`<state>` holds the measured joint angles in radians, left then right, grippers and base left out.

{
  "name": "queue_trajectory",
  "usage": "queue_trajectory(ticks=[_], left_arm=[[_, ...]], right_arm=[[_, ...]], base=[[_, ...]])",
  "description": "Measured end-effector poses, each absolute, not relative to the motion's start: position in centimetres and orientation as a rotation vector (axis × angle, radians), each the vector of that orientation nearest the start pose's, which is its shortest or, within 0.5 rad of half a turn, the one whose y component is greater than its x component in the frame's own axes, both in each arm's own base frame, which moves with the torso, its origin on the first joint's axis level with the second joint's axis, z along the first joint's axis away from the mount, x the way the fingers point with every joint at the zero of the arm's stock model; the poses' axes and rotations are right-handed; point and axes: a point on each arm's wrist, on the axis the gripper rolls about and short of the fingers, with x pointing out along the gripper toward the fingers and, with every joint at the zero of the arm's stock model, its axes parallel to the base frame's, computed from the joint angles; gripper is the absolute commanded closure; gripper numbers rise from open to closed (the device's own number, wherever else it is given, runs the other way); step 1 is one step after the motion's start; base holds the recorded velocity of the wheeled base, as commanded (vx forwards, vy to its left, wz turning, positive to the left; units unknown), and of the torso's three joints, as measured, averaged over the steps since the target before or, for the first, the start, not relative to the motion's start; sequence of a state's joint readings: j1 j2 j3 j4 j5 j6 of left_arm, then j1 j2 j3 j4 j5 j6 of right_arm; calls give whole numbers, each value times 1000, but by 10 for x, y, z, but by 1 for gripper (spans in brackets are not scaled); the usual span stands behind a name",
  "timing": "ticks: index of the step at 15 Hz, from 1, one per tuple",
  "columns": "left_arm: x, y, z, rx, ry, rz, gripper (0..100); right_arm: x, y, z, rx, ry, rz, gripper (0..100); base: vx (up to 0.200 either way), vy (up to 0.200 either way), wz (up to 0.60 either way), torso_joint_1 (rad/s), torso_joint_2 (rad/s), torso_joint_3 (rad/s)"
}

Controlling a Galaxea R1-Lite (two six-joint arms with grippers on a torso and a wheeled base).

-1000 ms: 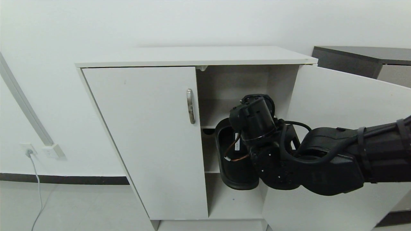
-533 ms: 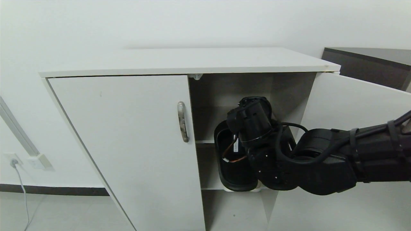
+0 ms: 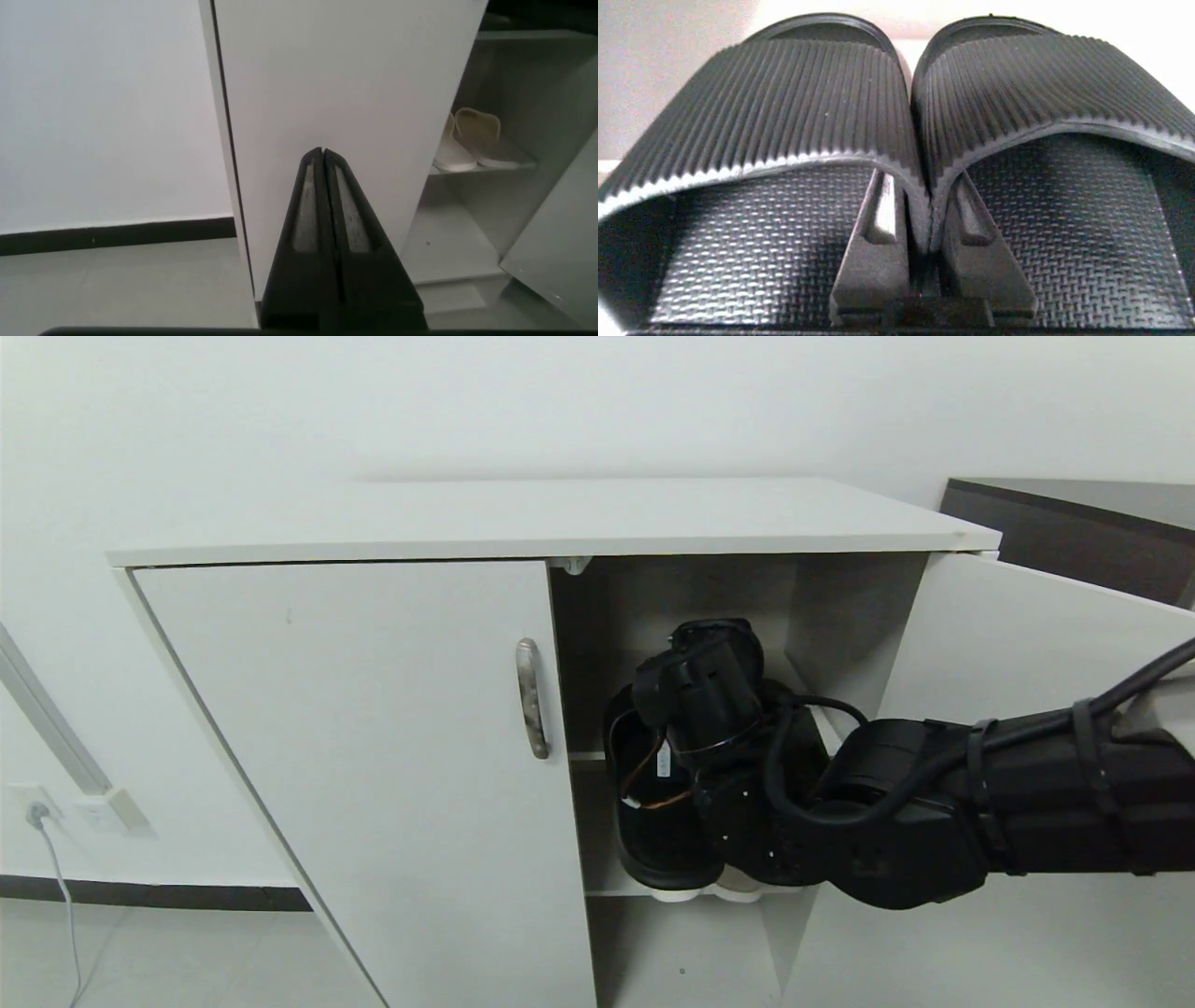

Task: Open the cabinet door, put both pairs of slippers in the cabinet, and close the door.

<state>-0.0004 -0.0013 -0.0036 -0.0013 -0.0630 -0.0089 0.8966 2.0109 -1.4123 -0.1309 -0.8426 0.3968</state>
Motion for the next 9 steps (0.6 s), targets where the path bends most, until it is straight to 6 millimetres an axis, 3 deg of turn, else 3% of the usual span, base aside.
queue_trajectory(ticks=[4, 9], left_arm=[[-23, -1, 77, -9, -6, -63, 100], [-23, -1, 76, -10, -5, -62, 100]], right_arm=[[263, 303, 192, 37, 303, -2, 100], [283, 306, 193, 57, 297, 5, 100]], base=[[0, 0, 0, 0, 0, 0], [0, 0, 0, 0, 0, 0]])
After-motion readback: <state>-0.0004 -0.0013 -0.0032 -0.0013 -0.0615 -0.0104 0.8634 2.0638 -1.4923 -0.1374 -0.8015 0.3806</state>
